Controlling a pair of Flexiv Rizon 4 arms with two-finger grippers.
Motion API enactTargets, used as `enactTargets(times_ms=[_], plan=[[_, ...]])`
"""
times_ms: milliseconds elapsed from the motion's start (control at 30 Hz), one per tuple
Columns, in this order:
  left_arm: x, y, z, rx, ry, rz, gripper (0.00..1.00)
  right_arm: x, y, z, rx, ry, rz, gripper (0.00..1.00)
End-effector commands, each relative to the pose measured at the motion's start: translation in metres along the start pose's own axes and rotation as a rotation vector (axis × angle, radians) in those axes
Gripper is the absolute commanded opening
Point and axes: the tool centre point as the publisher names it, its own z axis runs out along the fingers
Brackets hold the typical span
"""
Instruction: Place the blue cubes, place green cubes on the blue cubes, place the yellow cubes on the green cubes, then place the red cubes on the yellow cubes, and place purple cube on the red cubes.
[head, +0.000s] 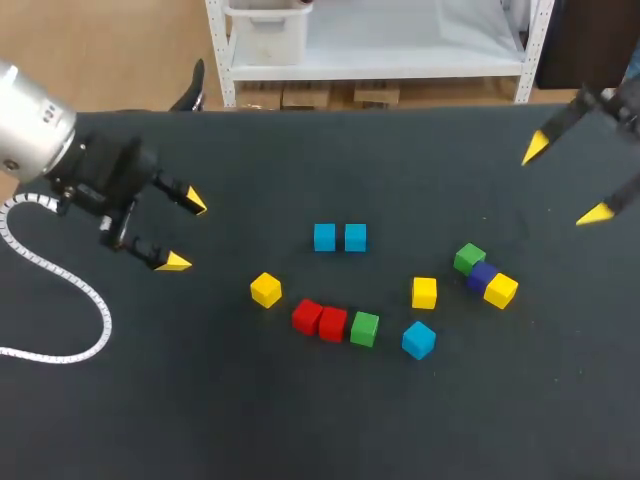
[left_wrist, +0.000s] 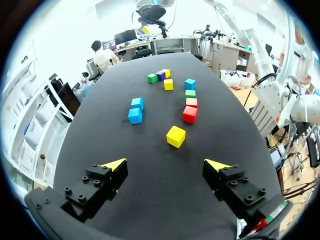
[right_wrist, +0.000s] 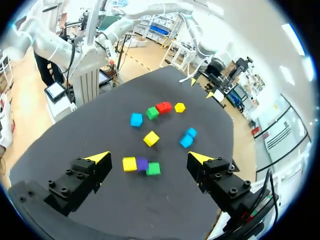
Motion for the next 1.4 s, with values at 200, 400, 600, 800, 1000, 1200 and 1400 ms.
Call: enactTargets(times_ms=[200,400,600,800,1000,1200,1400], plan=[[0.001,0.000,0.000,-0.003,-0.003,0.002,1.00,-0.020,0.022,0.083,-0.042,0.009,0.063,1.00],[0.001,0.000,0.000,-0.003,-0.003,0.002,1.00,-0.033,0.026,0.118,-0.064,-0.044,0.077,1.00],[0.001,0.000,0.000,-0.003,-0.003,0.002,1.00,-0.043,0.031,0.147,-0.120,-0.086,0.071,1.00],[0.001,0.000,0.000,-0.003,-0.003,0.002,1.00,-0.049,0.034,0.160,-0.138,-0.109,0.073,1.00],[0.001,0.000,0.000,-0.003,-0.003,0.002,1.00,-0.054,0.039,0.177,-0.164,-0.120,0.082,1.00],[0.001,0.000,0.000,-0.003,-0.003,0.002,1.00,-0.051,0.052,0.194,-0.207,-0.146,0.130,1.00],[0.001,0.000,0.000,-0.003,-0.003,0.002,1.00,-0.042,0.055,0.203,-0.239,-0.134,0.135,1.00]])
